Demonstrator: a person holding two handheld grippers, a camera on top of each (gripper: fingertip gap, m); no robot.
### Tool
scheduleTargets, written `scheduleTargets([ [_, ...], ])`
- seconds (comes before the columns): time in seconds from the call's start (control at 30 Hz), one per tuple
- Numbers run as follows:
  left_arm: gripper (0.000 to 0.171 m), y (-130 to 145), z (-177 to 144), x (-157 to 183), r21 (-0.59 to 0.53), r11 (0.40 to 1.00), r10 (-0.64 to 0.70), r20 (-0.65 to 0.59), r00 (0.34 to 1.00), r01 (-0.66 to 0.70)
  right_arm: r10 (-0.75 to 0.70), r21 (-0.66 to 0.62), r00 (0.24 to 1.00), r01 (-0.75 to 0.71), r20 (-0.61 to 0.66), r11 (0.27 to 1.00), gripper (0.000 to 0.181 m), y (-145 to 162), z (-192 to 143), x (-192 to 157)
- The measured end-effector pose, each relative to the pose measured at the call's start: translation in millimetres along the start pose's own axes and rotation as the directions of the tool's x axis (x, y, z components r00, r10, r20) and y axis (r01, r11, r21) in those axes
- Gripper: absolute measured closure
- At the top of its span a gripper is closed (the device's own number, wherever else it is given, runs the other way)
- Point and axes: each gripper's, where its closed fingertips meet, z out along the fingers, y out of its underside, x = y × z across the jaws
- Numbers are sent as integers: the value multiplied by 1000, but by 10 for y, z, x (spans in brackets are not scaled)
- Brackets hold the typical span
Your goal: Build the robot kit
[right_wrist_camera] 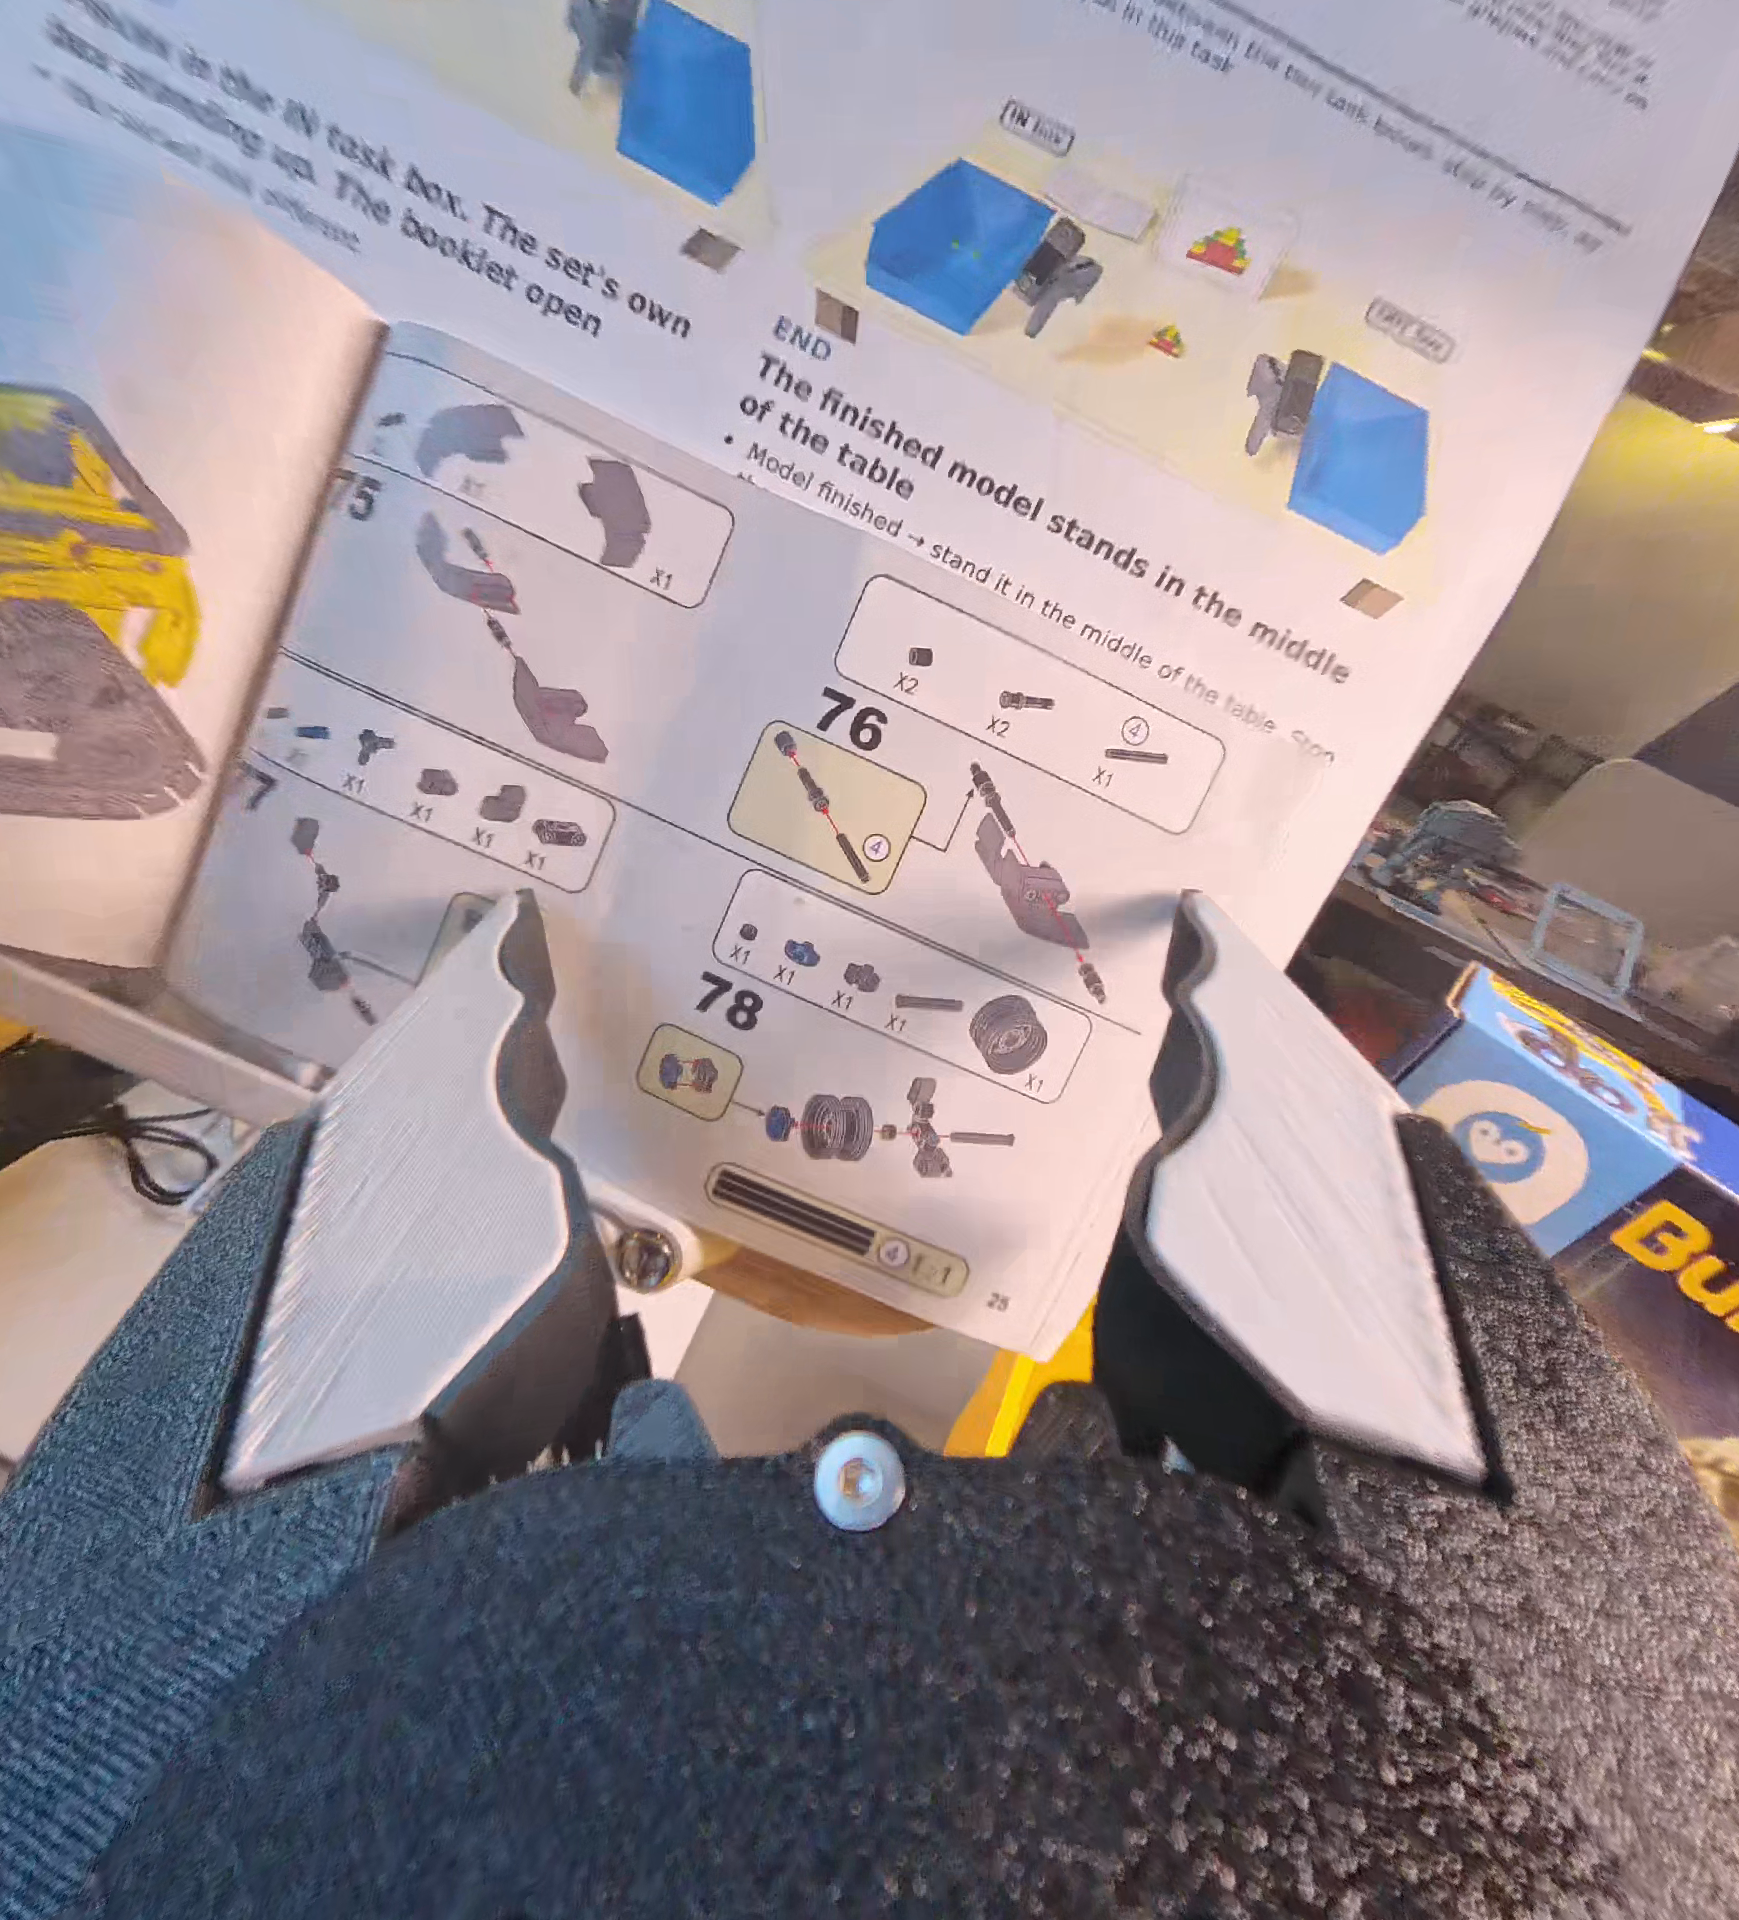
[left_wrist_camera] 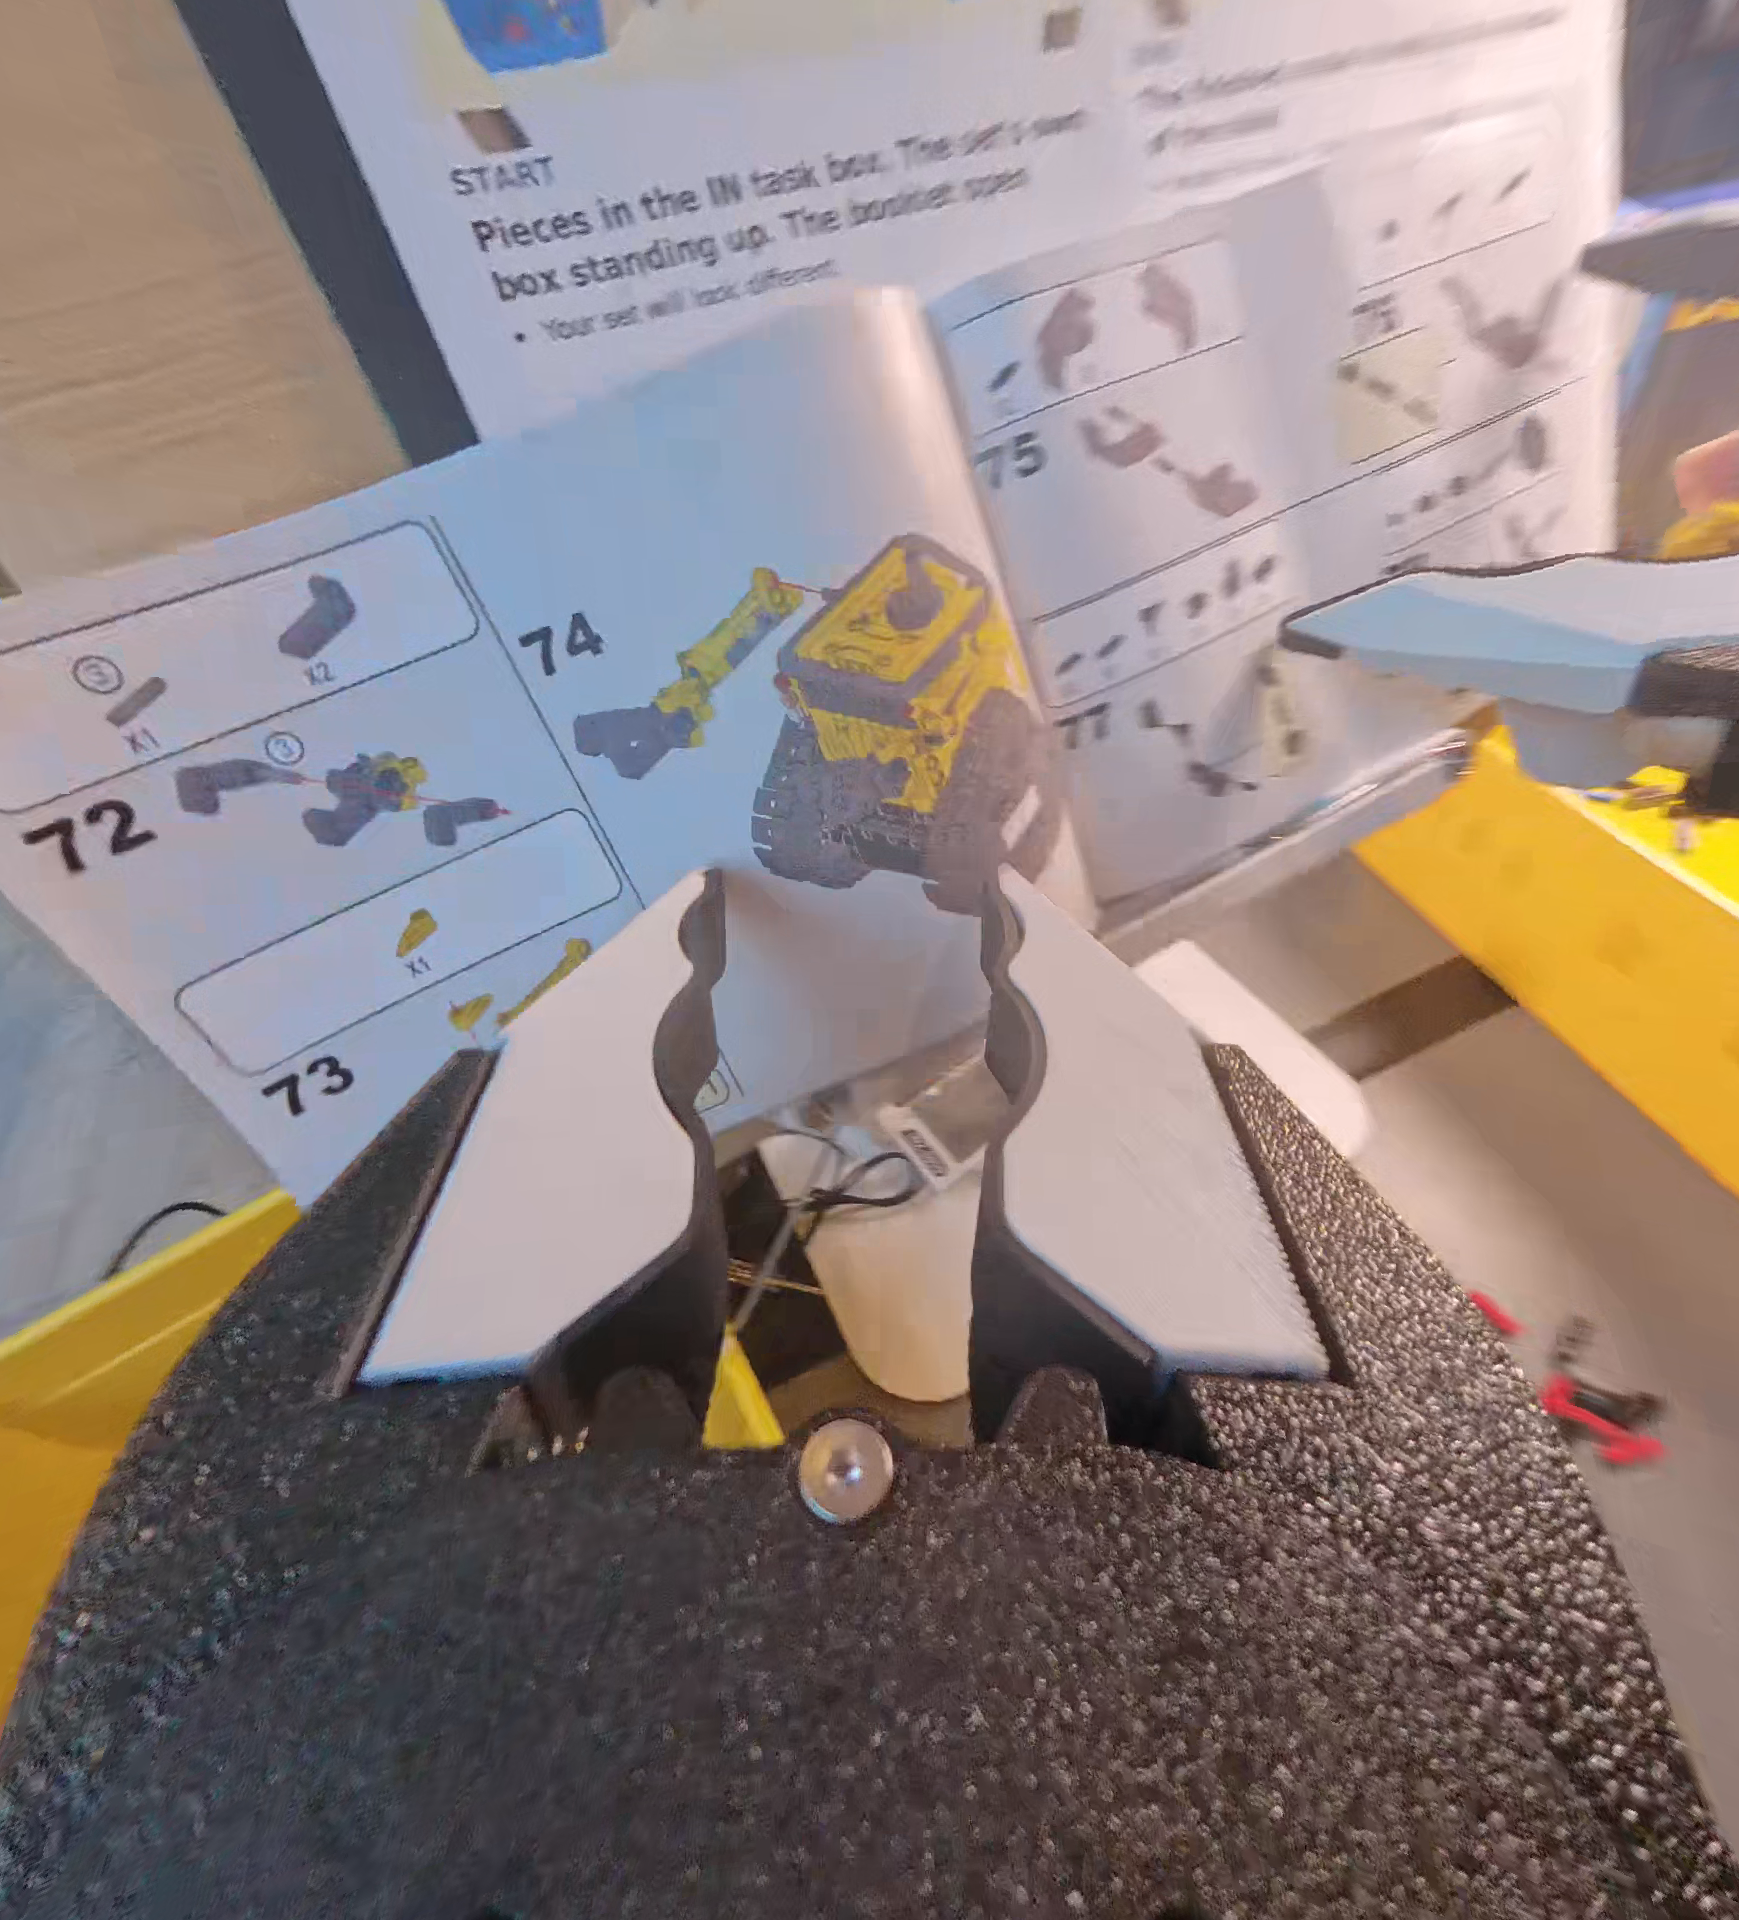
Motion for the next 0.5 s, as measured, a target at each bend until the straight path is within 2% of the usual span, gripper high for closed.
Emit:
scheduleTargets([
  [0.13,126,18,165,-170,4,986,164,82,983,-165,21,15,1000,-21,-8,1000,68,12,80,-38],
  [0.2,126,12,170,-180,19,979,200,100,975,-203,20,35,1000,-20,11,999,83,4,54,-112],
  [0.3,127,18,148,-175,50,980,186,98,978,-192,-33,63,999,30,43,998,112,-6,15,-247],
  [0.37,128,21,126,-168,62,983,169,81,982,-174,-59,80,992,50,113,996,130,-35,-25,-367],
  [0.5,126,-34,37,-158,73,992,103,38,994,-106,-56,101,967,31,249,994,155,-78,-111,-546],
])
